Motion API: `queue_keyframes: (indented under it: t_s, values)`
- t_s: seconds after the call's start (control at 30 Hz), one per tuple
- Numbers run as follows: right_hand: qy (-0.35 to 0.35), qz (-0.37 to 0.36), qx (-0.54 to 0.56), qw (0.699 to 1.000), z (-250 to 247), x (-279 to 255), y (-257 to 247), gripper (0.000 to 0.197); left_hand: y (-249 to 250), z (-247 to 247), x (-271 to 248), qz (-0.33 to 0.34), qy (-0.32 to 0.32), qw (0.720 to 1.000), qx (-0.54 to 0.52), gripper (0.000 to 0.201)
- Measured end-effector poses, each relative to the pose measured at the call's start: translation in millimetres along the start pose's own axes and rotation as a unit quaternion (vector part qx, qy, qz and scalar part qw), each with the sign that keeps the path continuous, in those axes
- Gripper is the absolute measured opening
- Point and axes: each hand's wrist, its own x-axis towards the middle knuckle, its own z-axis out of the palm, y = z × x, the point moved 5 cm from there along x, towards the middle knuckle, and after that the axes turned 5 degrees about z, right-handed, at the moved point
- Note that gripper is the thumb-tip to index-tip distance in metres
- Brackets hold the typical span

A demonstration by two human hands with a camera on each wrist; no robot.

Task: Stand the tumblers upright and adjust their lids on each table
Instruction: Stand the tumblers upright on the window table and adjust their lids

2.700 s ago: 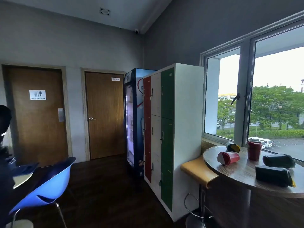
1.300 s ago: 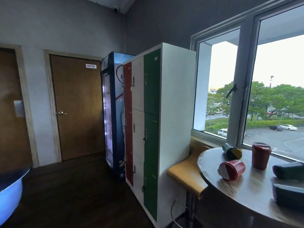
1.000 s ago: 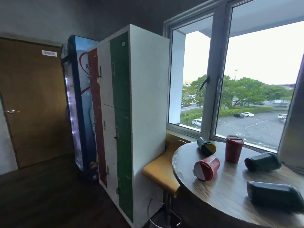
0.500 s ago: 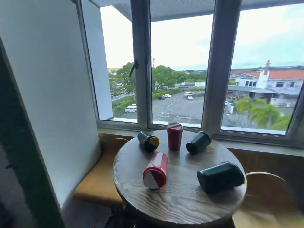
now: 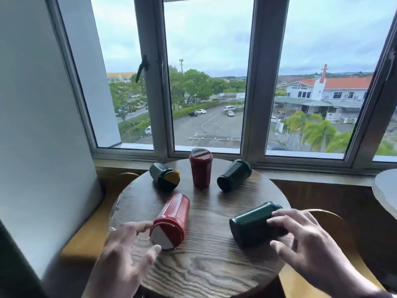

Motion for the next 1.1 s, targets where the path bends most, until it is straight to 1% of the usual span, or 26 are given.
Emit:
queue_keyframes:
  t_s: [0.03,0.07,0.17,0.2,0.37,0.43,0.5,0.57,0.63,0.73,0.83,0.93,1.0,1.1]
  values:
    - [-0.030,0.000,-0.020,0.999,-1.2,8.9,9.3,0.047,2.5,3.2,7.4,-0.001,0.014,1.000,0.026,0.050]
    - [-0.041,-0.014,-0.038,0.998,-2.8,18.0,14.7,0.054,4.0,9.2,13.5,-0.012,0.027,0.999,0.044,0.053]
    - [-0.105,-0.053,-0.064,0.991,1.4,40.7,36.1,0.073,2.7,28.3,26.1,-0.056,0.017,0.993,0.103,0.068]
    - [-0.106,-0.062,-0.065,0.990,3.7,48.6,43.6,0.077,2.8,33.8,30.2,-0.073,0.016,0.991,0.108,0.073]
    - [-0.143,-0.089,-0.015,0.986,14.5,74.1,67.0,0.102,-4.3,56.2,40.3,-0.128,0.002,0.985,0.112,0.090]
    - [-0.184,-0.085,0.021,0.979,21.0,81.2,73.8,0.109,-8.4,63.6,40.0,-0.135,-0.006,0.985,0.104,0.093]
    - [-0.214,-0.071,0.053,0.973,26.3,85.1,79.2,0.108,-8.6,67.8,40.0,-0.142,0.001,0.986,0.084,0.092]
    - [-0.230,-0.043,0.085,0.969,29.1,88.2,80.9,0.097,-6.9,69.2,40.3,-0.146,0.006,0.987,0.066,0.091]
    - [-0.230,-0.041,0.098,0.967,29.0,92.2,77.3,0.088,-4.8,69.9,39.4,-0.150,0.010,0.987,0.054,0.091]
    - [-0.226,-0.040,0.146,0.962,18.6,107.2,55.8,0.089,-2.5,70.5,36.6,-0.161,0.007,0.986,0.041,0.099]
    - [-0.184,-0.075,0.111,0.974,8.8,135.5,18.3,0.093,-1.9,72.1,34.0,-0.158,-0.007,0.987,0.033,0.114]
    - [-0.162,-0.098,0.056,0.980,12.9,166.0,-16.7,0.098,-3.3,72.7,32.9,-0.144,0.000,0.989,0.042,0.118]
    - [-0.168,-0.112,0.015,0.979,20.3,180.3,-34.8,0.098,-4.7,74.5,31.7,-0.139,0.007,0.988,0.069,0.121]
    - [-0.186,-0.132,-0.017,0.973,28.4,192.1,-57.8,0.098,-8.8,77.9,28.8,-0.127,0.022,0.988,0.086,0.124]
